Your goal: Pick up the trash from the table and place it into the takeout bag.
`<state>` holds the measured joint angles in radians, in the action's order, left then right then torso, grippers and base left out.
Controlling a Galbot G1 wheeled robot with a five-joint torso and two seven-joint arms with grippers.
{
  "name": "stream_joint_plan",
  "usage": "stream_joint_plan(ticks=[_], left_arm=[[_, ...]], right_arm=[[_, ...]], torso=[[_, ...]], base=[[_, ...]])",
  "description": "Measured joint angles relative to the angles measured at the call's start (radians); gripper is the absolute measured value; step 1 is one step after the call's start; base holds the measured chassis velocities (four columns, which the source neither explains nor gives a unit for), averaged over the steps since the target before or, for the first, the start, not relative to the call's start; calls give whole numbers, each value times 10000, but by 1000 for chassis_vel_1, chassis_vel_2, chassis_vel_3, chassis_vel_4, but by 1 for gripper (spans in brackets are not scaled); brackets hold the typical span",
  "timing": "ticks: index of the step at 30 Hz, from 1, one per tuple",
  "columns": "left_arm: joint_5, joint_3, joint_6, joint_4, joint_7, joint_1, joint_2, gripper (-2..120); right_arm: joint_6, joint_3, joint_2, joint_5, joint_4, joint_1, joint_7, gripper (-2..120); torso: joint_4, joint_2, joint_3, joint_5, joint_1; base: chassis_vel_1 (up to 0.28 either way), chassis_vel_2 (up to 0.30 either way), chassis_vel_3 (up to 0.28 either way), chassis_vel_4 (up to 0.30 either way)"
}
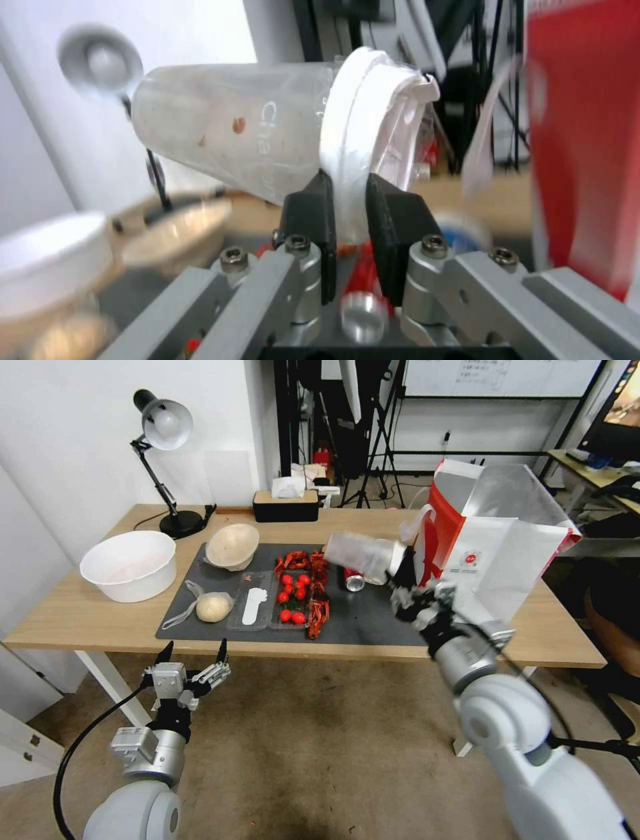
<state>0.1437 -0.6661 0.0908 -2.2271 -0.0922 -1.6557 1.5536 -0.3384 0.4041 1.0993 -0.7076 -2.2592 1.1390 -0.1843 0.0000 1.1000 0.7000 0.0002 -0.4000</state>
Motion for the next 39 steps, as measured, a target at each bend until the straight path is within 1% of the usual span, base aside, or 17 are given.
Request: stream_joint_plan(ticks=[2,4,7,11,14,20,22,26,28,30,32,33,35,36,37,38,39], left_arm=[[-28,20,0,12,-6,-5,13,100],[-38,26,0,14,-9,-9,14,100],[-52,31,-10,18,-18,-29,24,100],[-56,31,-44,17,-20,-51,30,100],[-58,0,-134,17,-22,-100,30,100],[-60,-16,-177,16,-26,-118,37,100],[-85,-13,-205,14,-43,-141,57,100],[-100,-11,-234,14,-52,-166,68,100],[-106,-12,-248,11,-59,-180,67,100],[-107,-14,-254,10,-63,-183,66,100],[-110,-11,-271,9,-73,-186,70,100],[-110,-11,-271,9,-73,-186,70,100],[-119,7,-276,8,-86,-187,79,100],[-122,13,-276,9,-89,-186,81,100],[-124,22,-277,9,-95,-180,83,100],[-124,22,-277,9,-95,-180,83,100],[-125,24,-277,9,-98,-174,84,100]], right_arm=[[139,534,-380,-618,-180,-468,-236,10],[175,701,-532,-836,-192,-697,-392,10],[282,1256,-1067,-1507,30,-1546,-1051,10],[257,1503,-1350,-1784,348,-1970,-1559,10],[-348,1841,-1641,-1928,923,-2409,-2726,10],[-993,1884,-1702,-1919,1415,-2637,-3379,10],[-1455,1772,-1686,-1905,1640,-2759,-3655,10],[-1698,1715,-1634,-1900,1703,-2804,-3770,12],[-1845,1692,-1602,-1890,1722,-2818,-3817,24],[-1872,1691,-1600,-1885,1723,-2820,-3824,26],[-1904,1691,-1602,-1878,1723,-2831,-3831,37],[-1904,1691,-1602,-1878,1723,-2831,-3831,37],[-1905,1708,-1625,-1876,1723,-2859,-3833,47],[-1901,1720,-1638,-1876,1719,-2864,-3832,48],[-1690,1734,-1673,-1924,1710,-2880,-3761,55],[-1690,1734,-1673,-1924,1710,-2880,-3761,55],[-1360,1736,-1691,-2049,1688,-2899,-3622,61]], torso=[[-1,0,0,-1,0],[-1,0,0,0,0],[0,0,0,-1,1],[1,0,1,1,1],[-1,0,1,0,0],[-1,-1,1,1,0],[0,-1,1,0,0],[0,-1,1,-2,0],[0,0,1,-2,0],[0,-1,1,-2,0],[0,0,0,-2,0],[0,0,0,-2,0],[0,0,0,-2,0],[0,-1,1,-2,0],[-1,-1,1,-2,0],[-1,-1,1,-2,0],[-2,0,0,-1,0]], base=[[0,0,0,0],[0,0,0,0],[0,0,0,0],[0,0,0,0],[0,0,0,0],[0,0,0,0],[0,0,0,0],[0,0,0,0],[0,0,0,0],[0,0,0,0],[0,0,0,0],[0,0,0,0],[0,0,0,0],[0,0,0,0],[0,0,0,0],[0,0,0,0],[0,0,0,0]])
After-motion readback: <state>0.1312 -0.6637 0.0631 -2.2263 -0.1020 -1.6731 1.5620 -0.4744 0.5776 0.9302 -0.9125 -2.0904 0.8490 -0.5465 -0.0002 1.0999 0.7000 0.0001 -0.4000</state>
